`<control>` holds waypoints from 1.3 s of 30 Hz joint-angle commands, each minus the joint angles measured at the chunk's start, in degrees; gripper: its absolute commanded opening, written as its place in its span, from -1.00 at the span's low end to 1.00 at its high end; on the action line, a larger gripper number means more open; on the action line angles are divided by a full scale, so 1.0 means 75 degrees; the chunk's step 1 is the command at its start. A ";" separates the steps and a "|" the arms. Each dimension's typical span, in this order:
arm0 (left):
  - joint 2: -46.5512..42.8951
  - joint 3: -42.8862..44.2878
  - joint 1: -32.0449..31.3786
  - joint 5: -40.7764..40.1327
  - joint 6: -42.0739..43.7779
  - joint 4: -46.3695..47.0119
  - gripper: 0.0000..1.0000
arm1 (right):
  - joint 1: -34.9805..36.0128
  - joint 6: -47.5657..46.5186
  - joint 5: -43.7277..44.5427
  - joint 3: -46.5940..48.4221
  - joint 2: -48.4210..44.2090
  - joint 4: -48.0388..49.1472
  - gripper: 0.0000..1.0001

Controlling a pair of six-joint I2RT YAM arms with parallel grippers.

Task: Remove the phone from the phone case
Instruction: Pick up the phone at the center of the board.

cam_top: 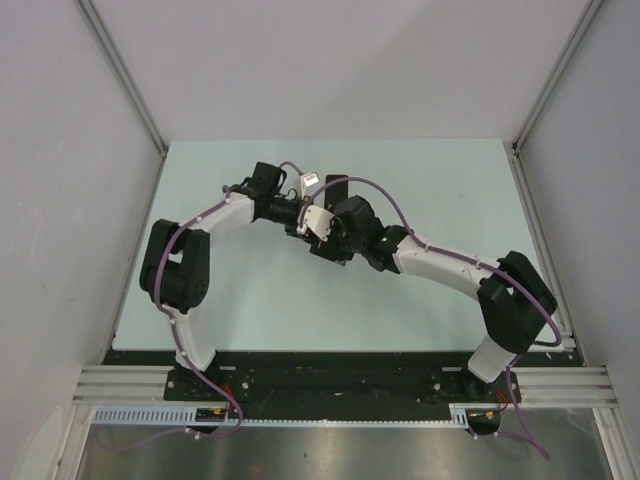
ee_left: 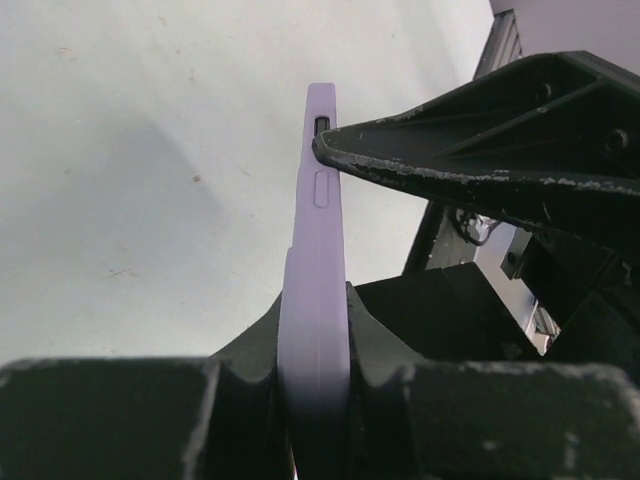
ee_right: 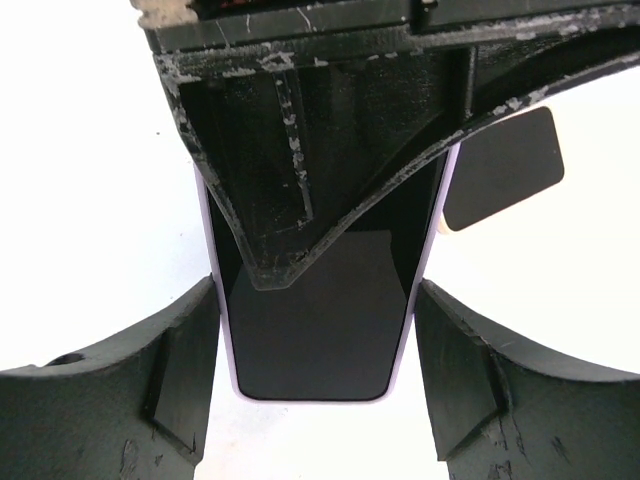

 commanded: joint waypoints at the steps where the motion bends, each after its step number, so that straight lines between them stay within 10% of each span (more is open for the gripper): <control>1: -0.0706 0.0214 0.0108 -0.0601 0.0784 -0.0096 -1.00 | -0.0334 -0.0342 -0.0867 0.0163 -0.1478 -0.0436 0.25; 27: -0.2418 0.0834 0.0120 0.0429 0.0550 -0.0062 -1.00 | -0.3110 0.1634 -0.4405 0.0163 -0.3402 -0.1364 0.34; 39: -0.2125 -0.1250 0.0003 0.1111 -0.3973 0.6512 -1.00 | -0.5255 0.6252 -0.7407 -0.0164 -0.2641 0.2089 0.29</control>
